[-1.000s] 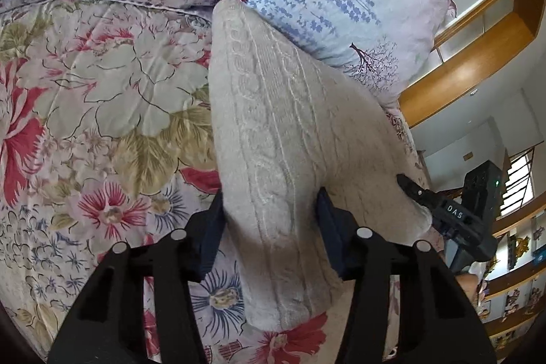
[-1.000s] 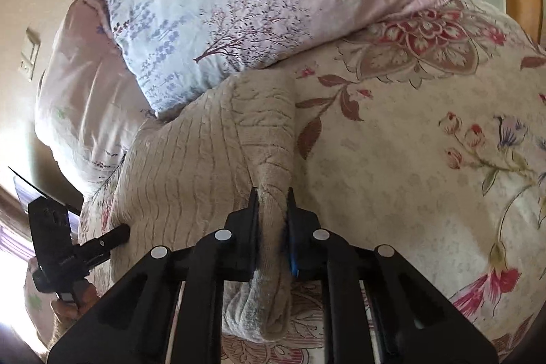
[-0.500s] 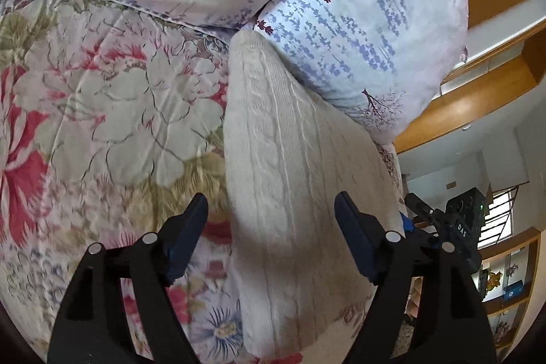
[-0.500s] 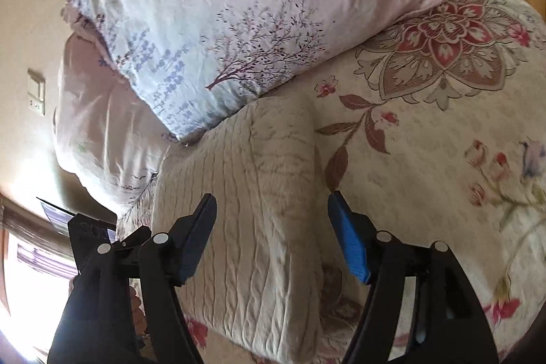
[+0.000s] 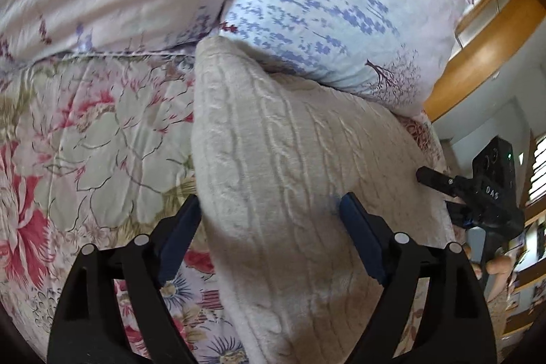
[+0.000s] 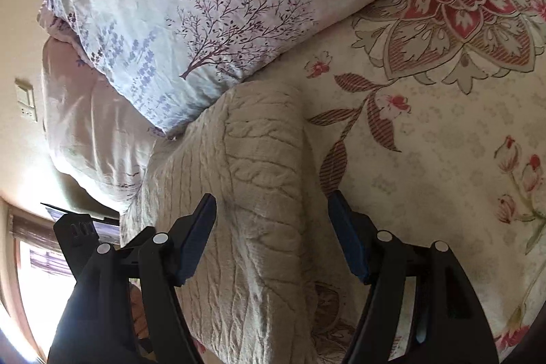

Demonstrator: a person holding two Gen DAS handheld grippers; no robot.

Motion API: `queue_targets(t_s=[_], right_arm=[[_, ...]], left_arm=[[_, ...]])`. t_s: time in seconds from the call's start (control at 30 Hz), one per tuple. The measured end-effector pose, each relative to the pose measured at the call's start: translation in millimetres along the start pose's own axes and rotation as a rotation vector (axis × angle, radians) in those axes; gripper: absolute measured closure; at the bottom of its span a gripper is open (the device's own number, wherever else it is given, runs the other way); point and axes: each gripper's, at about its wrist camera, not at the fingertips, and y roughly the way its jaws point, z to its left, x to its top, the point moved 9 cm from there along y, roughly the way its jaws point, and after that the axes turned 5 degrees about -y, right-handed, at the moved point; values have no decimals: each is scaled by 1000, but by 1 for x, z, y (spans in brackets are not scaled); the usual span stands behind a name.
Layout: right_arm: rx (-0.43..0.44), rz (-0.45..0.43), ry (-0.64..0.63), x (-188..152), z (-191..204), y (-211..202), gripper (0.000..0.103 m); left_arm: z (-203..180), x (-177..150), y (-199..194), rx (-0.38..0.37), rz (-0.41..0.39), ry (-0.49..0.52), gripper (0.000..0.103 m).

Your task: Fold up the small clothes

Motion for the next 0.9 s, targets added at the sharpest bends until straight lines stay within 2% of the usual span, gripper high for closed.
queue_targets(t_s=[0.13, 0.2, 0.47, 0.53, 0.57, 0.63, 0.7, 0.73, 0.9], right_arm=[[30, 19, -26, -4, 8, 7, 34], [42, 32, -35, -7, 10, 10, 39], [64, 36, -58, -8, 18, 13, 40], [87, 37, -48, -9, 18, 15, 43], [98, 46, -46, -10, 18, 16, 50], [108, 47, -51, -12, 17, 17, 54], [124, 49, -40, -13, 15, 17, 64], [154, 52, -15, -14, 13, 17, 65], [204, 25, 16, -16, 11, 11, 71]], left_arm=[[-3, 2, 4, 8, -1, 5, 19], [-7, 5, 13, 2, 3, -1, 19], [-3, 3, 19, -38, 22, -33, 18], [-1, 2, 20, -71, 34, -61, 18], [-1, 2, 19, -71, 33, -64, 18], [-1, 1, 18, -78, 32, -67, 20], [0, 1, 17, -92, 29, -79, 26], [1, 0, 16, -99, 27, -87, 28], [9, 3, 2, -157, -2, -143, 58]])
